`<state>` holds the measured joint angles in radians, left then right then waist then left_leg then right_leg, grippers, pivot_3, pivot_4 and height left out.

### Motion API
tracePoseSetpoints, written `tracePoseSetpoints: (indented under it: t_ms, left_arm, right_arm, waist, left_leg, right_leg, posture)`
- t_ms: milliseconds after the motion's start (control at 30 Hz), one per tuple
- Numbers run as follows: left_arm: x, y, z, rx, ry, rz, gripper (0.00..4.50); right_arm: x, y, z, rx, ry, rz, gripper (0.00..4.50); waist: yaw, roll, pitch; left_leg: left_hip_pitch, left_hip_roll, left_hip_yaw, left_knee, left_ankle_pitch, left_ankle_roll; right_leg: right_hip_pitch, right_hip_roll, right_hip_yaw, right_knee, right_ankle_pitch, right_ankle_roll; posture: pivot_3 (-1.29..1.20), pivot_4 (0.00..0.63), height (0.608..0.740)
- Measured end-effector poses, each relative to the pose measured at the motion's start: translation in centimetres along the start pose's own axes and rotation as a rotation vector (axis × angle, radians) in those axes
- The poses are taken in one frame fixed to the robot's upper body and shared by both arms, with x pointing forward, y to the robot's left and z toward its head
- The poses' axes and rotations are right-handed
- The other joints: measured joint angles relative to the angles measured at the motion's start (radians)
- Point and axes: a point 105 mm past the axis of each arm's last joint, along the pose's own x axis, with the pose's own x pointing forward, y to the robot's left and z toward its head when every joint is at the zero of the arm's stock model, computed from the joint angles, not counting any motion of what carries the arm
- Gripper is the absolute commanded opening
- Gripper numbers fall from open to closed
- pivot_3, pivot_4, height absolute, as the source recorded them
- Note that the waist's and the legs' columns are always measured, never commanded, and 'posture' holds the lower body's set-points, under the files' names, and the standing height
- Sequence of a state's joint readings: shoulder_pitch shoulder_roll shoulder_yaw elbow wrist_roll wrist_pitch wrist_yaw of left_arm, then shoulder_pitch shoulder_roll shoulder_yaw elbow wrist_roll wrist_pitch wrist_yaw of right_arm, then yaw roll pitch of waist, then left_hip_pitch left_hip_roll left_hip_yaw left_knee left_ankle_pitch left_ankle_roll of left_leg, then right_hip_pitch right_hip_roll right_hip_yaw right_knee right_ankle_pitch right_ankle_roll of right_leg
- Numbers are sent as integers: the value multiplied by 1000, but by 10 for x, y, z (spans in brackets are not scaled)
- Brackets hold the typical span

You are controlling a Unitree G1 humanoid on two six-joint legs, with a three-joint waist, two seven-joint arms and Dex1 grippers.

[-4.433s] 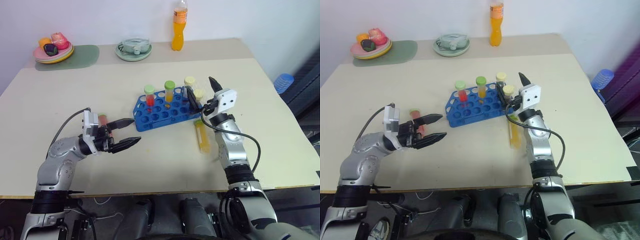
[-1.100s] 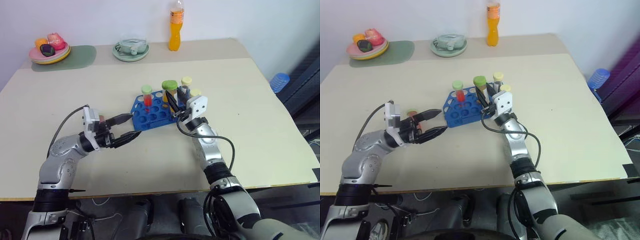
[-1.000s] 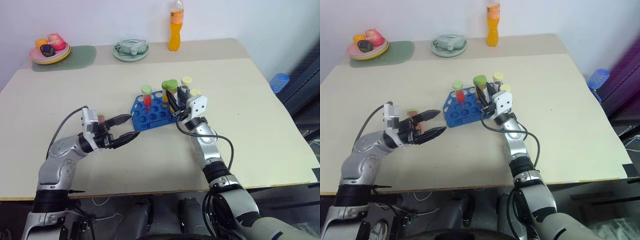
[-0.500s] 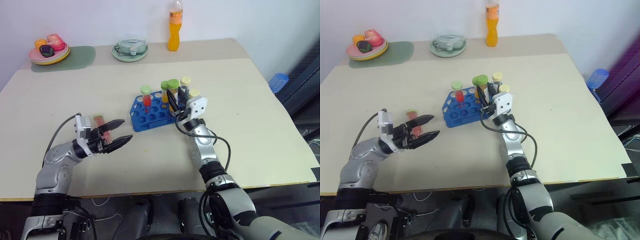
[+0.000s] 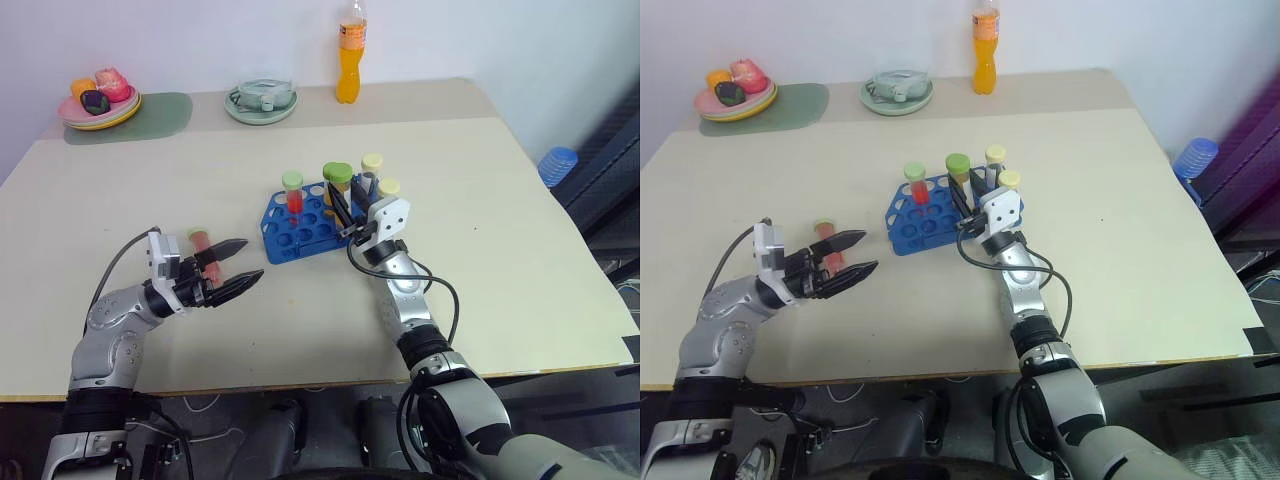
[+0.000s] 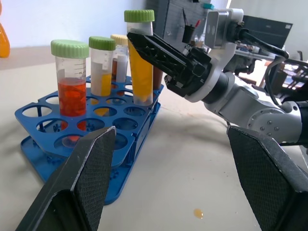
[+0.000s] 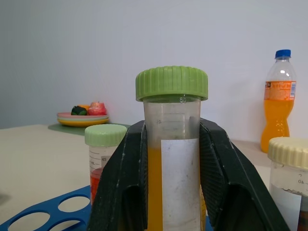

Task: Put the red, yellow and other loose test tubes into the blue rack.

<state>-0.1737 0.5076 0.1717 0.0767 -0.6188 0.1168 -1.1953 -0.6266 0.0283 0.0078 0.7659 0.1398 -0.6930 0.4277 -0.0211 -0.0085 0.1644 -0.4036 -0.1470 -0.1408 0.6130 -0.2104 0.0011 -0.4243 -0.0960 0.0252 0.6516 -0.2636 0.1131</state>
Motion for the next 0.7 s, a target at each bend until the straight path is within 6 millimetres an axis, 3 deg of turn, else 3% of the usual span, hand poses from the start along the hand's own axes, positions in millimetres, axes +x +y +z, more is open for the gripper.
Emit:
tracePoseSetpoints:
  t_ms: [133,333,567,700]
  left_arm:
    - [1,0,-1,-6,-3,4,3782]
    - [1,0,-1,-7,-2,11,3782]
    - [2,3,1,-19,-7,41,3782]
    - [2,8,6,-48,-57,98,3782]
  right_arm:
    - [-5,-4,-14,23,60,-24,814]
    - [-3,-5,-17,29,70,-30,814]
    - [-10,-11,-15,7,56,-47,4318]
    - [-15,-6,-14,-77,66,12,4426]
  waist:
    - [1,0,0]
    - [0,0,0]
    - [0,0,0]
    - [5,0,0]
  left_leg:
    - [1,0,0,0,0,0]
    - [1,0,0,0,-2,4]
    - [1,1,0,-1,-2,4]
    - [1,1,0,-1,-2,3]
  right_leg:
    - [1,0,0,0,0,0]
    - [1,1,0,0,1,-1]
    - [0,1,0,0,1,-2]
    - [0,1,0,0,1,-2]
  posture:
    - [0,150,740]
    - [0,150,740]
    - [0,150,740]
    - [0,150,740]
